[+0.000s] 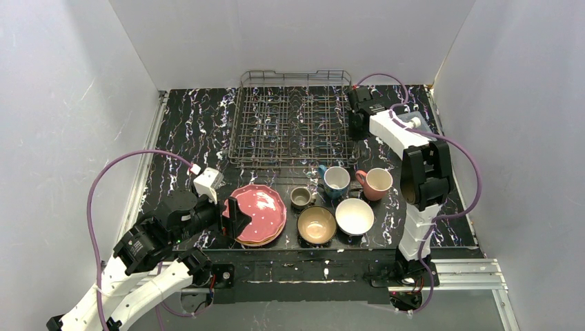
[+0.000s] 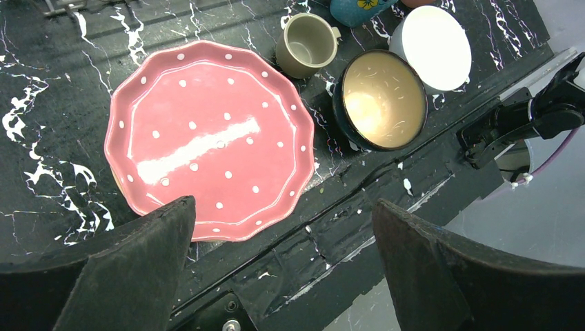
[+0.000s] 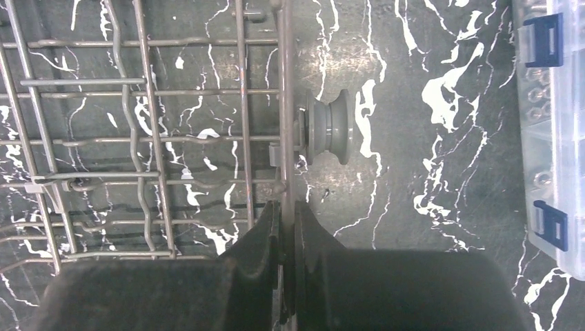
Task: Load the mixed dishes into the dish rack
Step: Move the dish rack to the center of the board.
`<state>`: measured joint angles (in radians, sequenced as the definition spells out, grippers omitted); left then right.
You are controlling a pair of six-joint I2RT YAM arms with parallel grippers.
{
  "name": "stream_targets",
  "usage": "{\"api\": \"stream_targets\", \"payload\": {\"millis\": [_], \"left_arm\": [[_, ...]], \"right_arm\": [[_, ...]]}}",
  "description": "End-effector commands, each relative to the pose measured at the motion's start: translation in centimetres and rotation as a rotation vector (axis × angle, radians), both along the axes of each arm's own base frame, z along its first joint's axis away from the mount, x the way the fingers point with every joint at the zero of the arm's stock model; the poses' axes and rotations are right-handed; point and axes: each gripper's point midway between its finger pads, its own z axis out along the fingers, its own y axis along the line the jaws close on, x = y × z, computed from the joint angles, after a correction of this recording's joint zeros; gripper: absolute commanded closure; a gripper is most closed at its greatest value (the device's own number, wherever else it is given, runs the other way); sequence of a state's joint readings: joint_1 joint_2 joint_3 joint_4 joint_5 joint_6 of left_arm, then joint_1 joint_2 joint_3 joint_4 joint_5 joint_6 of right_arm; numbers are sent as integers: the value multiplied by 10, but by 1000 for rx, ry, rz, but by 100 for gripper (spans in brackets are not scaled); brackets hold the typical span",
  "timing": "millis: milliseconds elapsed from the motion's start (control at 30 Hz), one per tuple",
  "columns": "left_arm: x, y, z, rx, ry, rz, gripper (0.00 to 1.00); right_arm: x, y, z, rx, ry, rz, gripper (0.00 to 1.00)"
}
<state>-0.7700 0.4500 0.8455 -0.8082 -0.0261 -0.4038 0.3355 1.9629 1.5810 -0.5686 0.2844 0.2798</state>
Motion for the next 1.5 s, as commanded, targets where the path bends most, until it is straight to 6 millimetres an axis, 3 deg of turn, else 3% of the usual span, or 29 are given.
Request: {"api": "stream_targets", "payload": {"millis": [0,167,700,1267,1467], "left_arm": [[1,1,-2,9,-8,5,1],[1,2,-2,6,-10,6,1],[1,2,-1,1,-15,4,1],[1,3,0,-2,-19,7,1],[1,3,0,-1,-19,7,1]], "right_arm": [[13,-21,43,-28,-135,-3,99],[10,-23,43,-42,-125,52,99],[-14,2,24,77,-81,198,99],[-20,58,30,81,-107,397,99],[-30,61,33,63,-123,433,99]]}}
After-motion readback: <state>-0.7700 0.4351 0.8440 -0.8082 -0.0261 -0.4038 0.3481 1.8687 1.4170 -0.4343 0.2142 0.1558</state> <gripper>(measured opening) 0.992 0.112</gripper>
